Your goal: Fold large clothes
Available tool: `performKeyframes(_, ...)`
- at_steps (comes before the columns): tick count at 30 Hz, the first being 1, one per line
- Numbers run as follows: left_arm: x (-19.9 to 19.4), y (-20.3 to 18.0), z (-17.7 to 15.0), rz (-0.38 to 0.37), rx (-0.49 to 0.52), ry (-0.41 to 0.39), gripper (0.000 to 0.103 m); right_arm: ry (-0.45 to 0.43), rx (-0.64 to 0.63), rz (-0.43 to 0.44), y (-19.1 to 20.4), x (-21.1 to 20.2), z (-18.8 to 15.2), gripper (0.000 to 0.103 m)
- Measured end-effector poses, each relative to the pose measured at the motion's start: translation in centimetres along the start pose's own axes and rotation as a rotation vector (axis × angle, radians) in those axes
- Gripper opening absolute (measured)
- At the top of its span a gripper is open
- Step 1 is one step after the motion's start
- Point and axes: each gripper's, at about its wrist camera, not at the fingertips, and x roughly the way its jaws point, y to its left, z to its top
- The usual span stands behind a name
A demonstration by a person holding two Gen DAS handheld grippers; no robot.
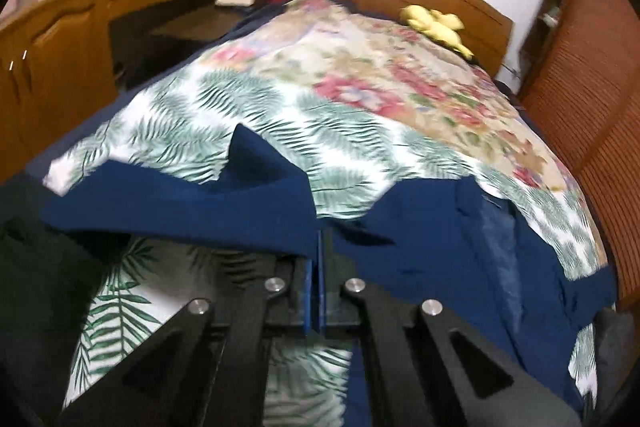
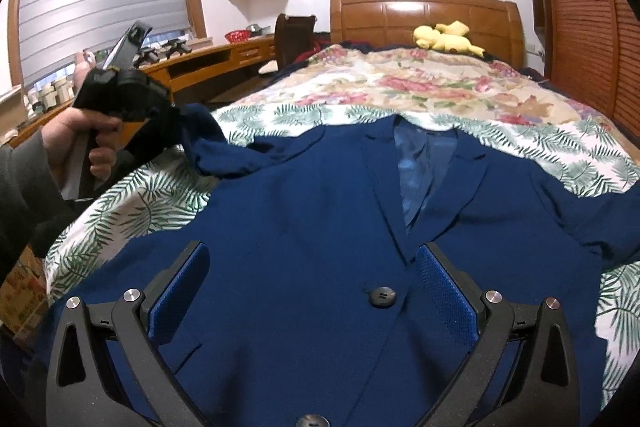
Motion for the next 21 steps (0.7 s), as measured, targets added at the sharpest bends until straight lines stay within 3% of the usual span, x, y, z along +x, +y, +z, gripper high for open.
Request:
performKeyframes(4, -1.6, -3.3, -1.4, -0.047, 0.041, 0.011, 0.0, -0.039, -0.014, -0.018, -0.7, -1.8, 0.4, 0.103)
performKeyframes(9, -1.4, -6.2, -4.0, -0.003, 0.125, 0.054, 0.0, -0.056, -0.015, -0.031, -1.6, -2.7, 0.7, 0.103)
performKeyframes(18, 0.2, -5.3, -7.0, -0.011, 0.133, 0.147, 0.0, -0.051, -0.027, -0.028, -1.1, -2.2, 0.7, 0.103)
performKeyframes(21, 0.0, -4.4, -6.9, -0.034, 0.126, 0.168, 0.005, -0.051, -0.04, -0.023, -0.5, -2.0, 0.6, 0.103)
